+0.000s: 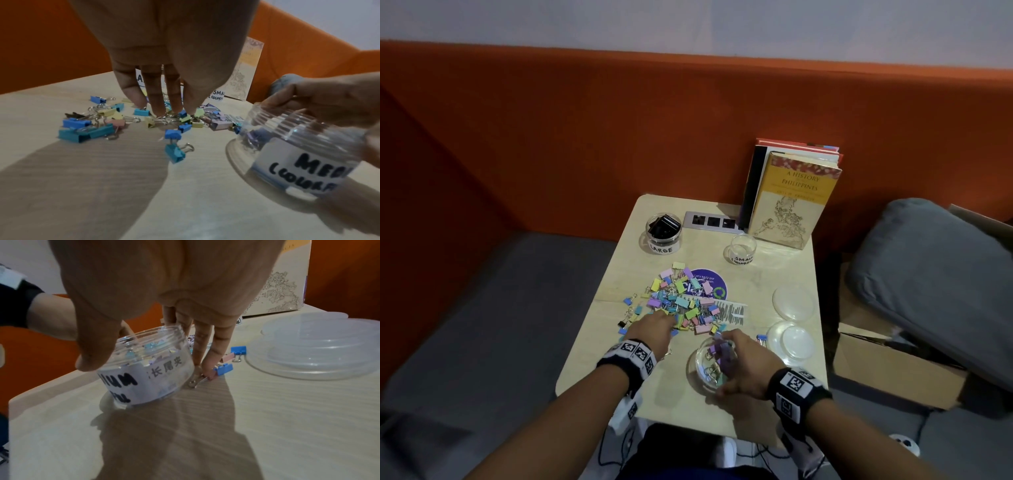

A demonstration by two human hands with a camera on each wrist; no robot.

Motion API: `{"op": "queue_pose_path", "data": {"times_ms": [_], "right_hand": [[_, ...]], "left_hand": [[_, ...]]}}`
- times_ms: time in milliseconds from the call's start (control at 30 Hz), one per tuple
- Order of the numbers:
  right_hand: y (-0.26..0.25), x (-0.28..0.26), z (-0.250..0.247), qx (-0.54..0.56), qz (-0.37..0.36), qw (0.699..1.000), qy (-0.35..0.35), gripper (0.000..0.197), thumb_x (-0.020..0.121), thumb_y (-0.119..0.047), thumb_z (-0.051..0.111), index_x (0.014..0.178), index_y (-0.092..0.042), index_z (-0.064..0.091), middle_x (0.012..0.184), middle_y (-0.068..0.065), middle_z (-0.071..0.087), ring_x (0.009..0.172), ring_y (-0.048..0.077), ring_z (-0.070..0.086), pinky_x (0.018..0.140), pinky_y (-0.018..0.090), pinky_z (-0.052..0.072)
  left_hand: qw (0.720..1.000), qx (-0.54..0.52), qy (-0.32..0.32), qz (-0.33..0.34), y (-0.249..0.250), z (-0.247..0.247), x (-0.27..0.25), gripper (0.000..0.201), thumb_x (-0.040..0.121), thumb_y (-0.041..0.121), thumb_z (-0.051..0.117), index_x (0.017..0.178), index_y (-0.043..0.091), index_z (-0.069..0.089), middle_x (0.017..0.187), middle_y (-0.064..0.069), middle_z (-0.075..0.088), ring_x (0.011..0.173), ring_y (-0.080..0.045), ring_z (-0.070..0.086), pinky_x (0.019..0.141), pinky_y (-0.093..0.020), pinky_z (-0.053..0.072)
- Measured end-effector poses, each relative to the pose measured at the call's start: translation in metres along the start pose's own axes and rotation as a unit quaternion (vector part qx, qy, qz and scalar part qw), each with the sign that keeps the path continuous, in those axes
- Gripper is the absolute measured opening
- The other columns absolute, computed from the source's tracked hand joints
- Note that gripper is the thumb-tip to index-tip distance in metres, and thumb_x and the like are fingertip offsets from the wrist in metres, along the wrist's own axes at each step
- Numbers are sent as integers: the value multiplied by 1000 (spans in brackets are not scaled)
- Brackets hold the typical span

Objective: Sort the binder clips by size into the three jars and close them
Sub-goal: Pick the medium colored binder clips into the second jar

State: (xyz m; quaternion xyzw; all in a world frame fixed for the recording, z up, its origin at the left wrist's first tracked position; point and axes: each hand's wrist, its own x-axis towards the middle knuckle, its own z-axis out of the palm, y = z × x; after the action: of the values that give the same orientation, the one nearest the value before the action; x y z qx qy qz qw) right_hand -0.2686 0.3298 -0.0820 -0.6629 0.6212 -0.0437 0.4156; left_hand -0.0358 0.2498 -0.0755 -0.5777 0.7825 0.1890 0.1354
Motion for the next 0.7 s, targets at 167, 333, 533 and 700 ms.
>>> {"op": "queue_pose_path", "data": {"times_ms": [167,333,533,700], "right_hand": [[-3,1,-2,-1,13,1000,-14,107,55,-48,89,140,-33,26,134,-9,52,113,15,56,96,29,46],[-4,2,0,4,22,1000,-15,109,53,-46,91,140,-32,27,130,-10,54,109,13,56,97,28,47],[-4,2,-1,-12,29,999,-10,108,51,-50,91,137,-34,28,129,-9,55,110,16,58,95,30,47],[-4,1,-1,8,31,999,-7,106,52,-42,94,136,-31,30,113,-14,56,96,11,56,83,22,45]], "left_hand": [[999,39,-34,-2,4,3,18,61,97,13,45,151,37,31,145,-5,43,127,-30,49,92,-46,51],[999,15,-31,-37,5,4,25,59,97,19,49,147,43,33,148,-5,42,121,-30,56,88,-40,51],[997,74,-27,-4,10,2,28,55,95,15,50,145,36,41,144,-7,43,119,-31,57,89,-42,52],[996,80,-27,-3,12,-2,29,47,95,9,51,137,30,50,142,-7,45,115,-32,60,89,-41,54]]}}
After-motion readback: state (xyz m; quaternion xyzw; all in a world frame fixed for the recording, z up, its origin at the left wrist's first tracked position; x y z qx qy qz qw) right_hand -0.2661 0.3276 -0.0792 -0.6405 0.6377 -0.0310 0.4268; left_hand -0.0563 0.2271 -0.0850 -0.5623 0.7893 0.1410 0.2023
